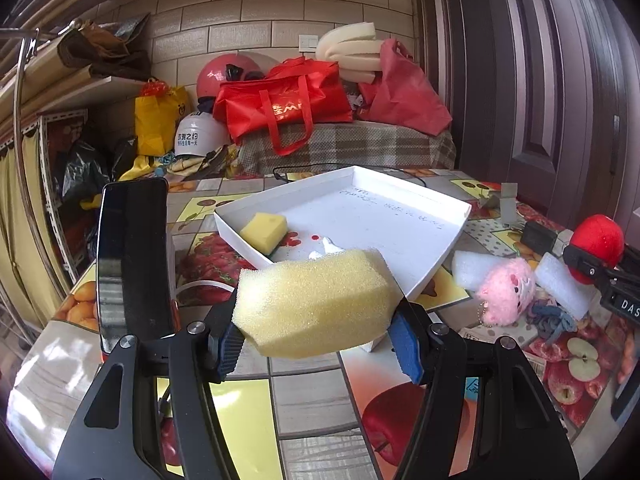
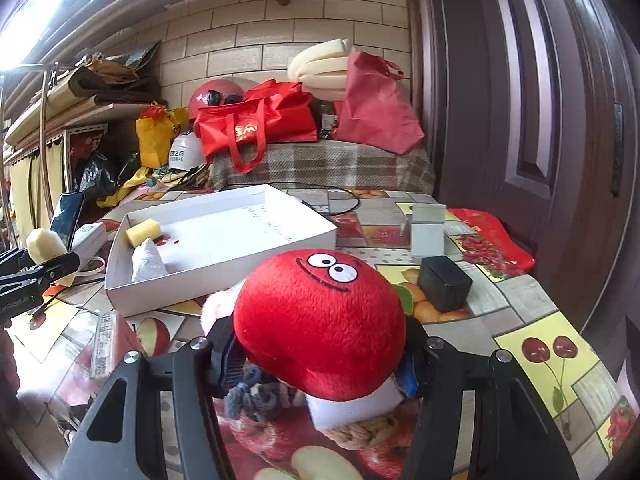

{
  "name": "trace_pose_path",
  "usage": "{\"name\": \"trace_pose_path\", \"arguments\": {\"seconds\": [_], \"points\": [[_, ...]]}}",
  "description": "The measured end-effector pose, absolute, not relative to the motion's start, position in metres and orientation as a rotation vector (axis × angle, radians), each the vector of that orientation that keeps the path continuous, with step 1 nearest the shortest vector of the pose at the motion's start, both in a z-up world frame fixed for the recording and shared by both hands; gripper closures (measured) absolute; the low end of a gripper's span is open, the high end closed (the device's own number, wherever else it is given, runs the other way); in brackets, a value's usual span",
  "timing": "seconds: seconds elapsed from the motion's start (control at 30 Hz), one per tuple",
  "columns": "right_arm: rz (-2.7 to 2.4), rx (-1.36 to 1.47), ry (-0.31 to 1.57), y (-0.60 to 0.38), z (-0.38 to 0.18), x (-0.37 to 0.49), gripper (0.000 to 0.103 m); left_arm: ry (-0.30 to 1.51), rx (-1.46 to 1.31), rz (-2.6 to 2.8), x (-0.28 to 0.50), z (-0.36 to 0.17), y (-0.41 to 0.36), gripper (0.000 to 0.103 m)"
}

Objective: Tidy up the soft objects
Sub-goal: 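Grasp the large yellow foam block with the left gripper while the right grasps the red plush apple, then carry both items over the tray and open both grippers to release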

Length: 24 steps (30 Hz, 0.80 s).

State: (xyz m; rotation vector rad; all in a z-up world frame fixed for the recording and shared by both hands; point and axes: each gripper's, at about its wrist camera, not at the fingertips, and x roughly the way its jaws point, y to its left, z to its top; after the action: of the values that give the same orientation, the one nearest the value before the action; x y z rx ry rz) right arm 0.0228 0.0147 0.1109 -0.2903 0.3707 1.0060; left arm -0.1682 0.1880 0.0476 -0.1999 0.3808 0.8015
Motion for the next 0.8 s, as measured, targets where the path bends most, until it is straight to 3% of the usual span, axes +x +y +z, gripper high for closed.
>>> {"name": "trace_pose_path", "arguments": {"seconds": [0.8], "points": [[1.1,-0.305,0.377,0.135,0.099,0.003,0.042,0.353,-0.179,0.916,-0.123,0.051,0.259,0.04]]}}
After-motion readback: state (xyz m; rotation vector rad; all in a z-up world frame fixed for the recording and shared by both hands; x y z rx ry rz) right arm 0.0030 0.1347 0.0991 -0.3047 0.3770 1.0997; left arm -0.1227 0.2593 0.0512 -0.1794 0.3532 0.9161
